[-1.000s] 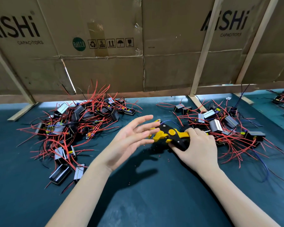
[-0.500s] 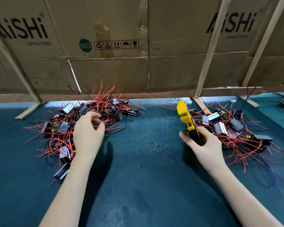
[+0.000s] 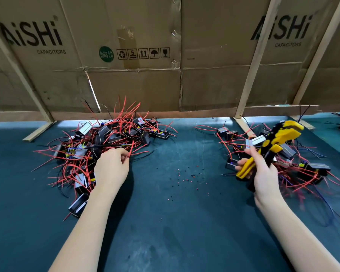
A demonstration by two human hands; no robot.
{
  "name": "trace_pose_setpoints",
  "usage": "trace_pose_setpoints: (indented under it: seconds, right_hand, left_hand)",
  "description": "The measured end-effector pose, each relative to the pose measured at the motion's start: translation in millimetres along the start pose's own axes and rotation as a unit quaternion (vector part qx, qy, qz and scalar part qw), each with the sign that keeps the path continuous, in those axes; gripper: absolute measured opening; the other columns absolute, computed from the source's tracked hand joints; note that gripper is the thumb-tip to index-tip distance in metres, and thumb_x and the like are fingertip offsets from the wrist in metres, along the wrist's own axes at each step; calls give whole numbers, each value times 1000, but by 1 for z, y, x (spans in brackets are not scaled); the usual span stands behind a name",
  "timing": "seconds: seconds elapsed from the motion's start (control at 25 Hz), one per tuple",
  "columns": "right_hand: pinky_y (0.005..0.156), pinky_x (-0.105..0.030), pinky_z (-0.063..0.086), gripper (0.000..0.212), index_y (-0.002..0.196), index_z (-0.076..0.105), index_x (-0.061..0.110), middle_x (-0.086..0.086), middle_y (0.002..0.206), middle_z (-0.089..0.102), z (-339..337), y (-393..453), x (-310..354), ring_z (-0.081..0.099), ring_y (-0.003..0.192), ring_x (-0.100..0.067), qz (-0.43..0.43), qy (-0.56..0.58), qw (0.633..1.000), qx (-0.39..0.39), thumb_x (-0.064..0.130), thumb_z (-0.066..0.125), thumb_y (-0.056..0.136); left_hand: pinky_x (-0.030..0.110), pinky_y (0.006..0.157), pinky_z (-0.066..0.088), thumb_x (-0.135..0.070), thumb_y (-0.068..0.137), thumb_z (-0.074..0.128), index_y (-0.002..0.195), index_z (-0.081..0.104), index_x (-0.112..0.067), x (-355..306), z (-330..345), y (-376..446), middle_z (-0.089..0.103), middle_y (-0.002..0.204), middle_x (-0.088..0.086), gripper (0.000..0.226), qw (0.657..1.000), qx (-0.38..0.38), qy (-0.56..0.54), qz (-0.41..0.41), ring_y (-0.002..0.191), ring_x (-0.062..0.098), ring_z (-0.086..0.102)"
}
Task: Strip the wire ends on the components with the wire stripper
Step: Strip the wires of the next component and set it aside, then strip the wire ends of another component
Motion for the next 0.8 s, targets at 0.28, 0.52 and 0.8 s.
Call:
trace_pose_setpoints:
  seconds: [0.28,0.52,0.8]
  right_hand:
    - [67,-35,51,32,106,65,4,-11,73,62,17,-4,-1,67,62,-25,12,-11,996,88,32,60,91]
    - [70,-38,52,50,108,64,2,-15,79,63,46,-21,-5,68,72,-33,8,-62,978,200,40,61,76]
    - [75,-41,53,48,106,63,1,-14,79,60,50,-25,-5,65,74,-34,-22,-76,972,220,37,64,75]
  left_hand:
    - [28,73,44,-21,88,64,85,77,-21,-15,-24,-4,74,85,-2,13,992,-79,-98,17,83,21,64]
    - [40,79,51,-29,89,64,84,74,-20,-20,-20,0,71,85,1,15,995,-45,-65,59,90,29,62]
    - [46,86,44,-14,88,62,119,66,-8,-4,-9,10,69,110,12,32,986,-31,144,77,111,37,48]
Point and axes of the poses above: each hand's wrist, its own y-axis towards the middle knuckle, its own z-axis out of the palm, x = y × z, the point moved 10 cm from there along y, towards the middle knuckle
